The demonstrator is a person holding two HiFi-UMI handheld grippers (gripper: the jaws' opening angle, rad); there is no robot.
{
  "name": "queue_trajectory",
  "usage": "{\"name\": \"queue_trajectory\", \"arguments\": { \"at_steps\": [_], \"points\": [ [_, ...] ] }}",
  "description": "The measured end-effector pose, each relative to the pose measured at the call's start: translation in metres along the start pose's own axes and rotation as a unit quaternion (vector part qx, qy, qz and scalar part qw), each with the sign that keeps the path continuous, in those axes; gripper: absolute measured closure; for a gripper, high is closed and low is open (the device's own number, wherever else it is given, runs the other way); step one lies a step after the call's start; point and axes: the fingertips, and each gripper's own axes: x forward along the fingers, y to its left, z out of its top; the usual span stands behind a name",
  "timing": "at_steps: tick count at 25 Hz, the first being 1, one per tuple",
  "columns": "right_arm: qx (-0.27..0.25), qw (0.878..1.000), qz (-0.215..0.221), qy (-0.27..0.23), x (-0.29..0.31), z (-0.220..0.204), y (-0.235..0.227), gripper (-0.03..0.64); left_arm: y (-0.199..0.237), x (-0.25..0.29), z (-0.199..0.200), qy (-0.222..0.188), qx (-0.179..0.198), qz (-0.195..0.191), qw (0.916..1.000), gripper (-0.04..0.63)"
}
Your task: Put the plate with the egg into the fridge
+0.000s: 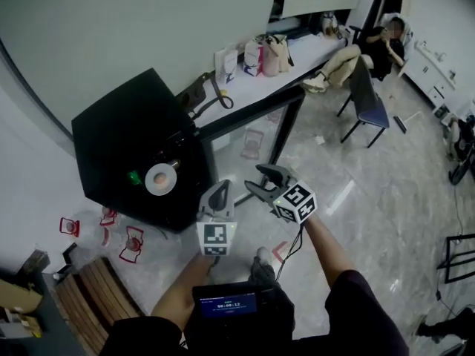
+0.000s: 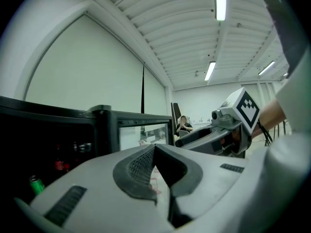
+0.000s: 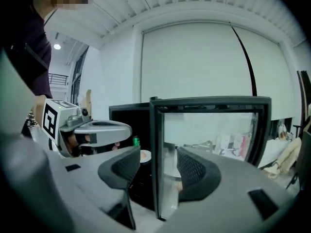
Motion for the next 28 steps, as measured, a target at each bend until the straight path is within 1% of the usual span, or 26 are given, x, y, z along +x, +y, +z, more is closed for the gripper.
{"name": "queue_trajectory", "arguments": {
  "at_steps": [2, 3, 5, 7, 10, 12, 15, 17, 19, 22, 23, 25, 28],
  "points": [
    [0.000, 1.000, -0.008, 0.007, -0.024, -0.011, -0.044, 0.386, -0.034, 0.041, 0.003, 0.002, -0.007, -0.008, 0.9999, 0.588],
    [0.001, 1.000, -0.012, 0.010, -0.036, -0.016, -0.067, 0.369, -0.051, 0.061, 0.005, 0.004, -0.008, -0.012, 0.9999, 0.588],
    [0.007, 1.000, -0.023, 0.013, -0.060, -0.026, -0.118, 0.322, -0.081, 0.099, 0.009, 0.007, -0.005, -0.018, 0.9998, 0.588],
    [0.016, 0.999, -0.025, 0.017, -0.076, -0.031, -0.170, 0.275, -0.104, 0.134, 0.015, 0.009, -0.004, -0.017, 0.9998, 0.588],
    [0.019, 0.999, -0.006, 0.028, -0.072, -0.024, -0.235, 0.219, -0.124, 0.174, 0.022, 0.013, -0.003, -0.008, 0.9999, 0.588],
    [0.015, 0.999, 0.014, 0.044, -0.055, -0.018, -0.264, 0.192, -0.128, 0.192, 0.026, 0.018, -0.001, 0.001, 0.9998, 0.588],
    [0.003, 0.997, 0.048, 0.065, -0.037, -0.016, -0.277, 0.167, -0.128, 0.203, 0.026, 0.025, 0.003, 0.015, 0.9996, 0.588],
    [-0.024, 0.996, 0.052, 0.067, -0.035, -0.017, -0.280, 0.167, -0.123, 0.206, 0.022, 0.030, 0.004, 0.023, 0.9993, 0.588],
    [-0.046, 0.996, 0.046, 0.058, -0.035, -0.019, -0.281, 0.167, -0.121, 0.206, 0.018, 0.034, 0.006, 0.029, 0.9990, 0.588],
    [-0.023, 0.999, 0.027, 0.009, -0.047, -0.014, -0.280, 0.167, -0.120, 0.196, 0.016, 0.034, 0.012, 0.036, 0.9987, 0.588],
    [-0.018, 1.000, 0.016, 0.004, -0.050, -0.016, -0.283, 0.167, -0.119, 0.193, 0.016, 0.035, 0.013, 0.038, 0.9986, 0.588],
    [-0.011, 1.000, 0.008, 0.015, -0.046, -0.022, -0.294, 0.167, -0.115, 0.190, 0.014, 0.039, 0.013, 0.046, 0.9981, 0.588],
    [0.002, 0.999, 0.022, 0.032, -0.024, -0.020, -0.304, 0.167, -0.110, 0.185, 0.014, 0.045, 0.013, 0.060, 0.9971, 0.588]
  ]
}}
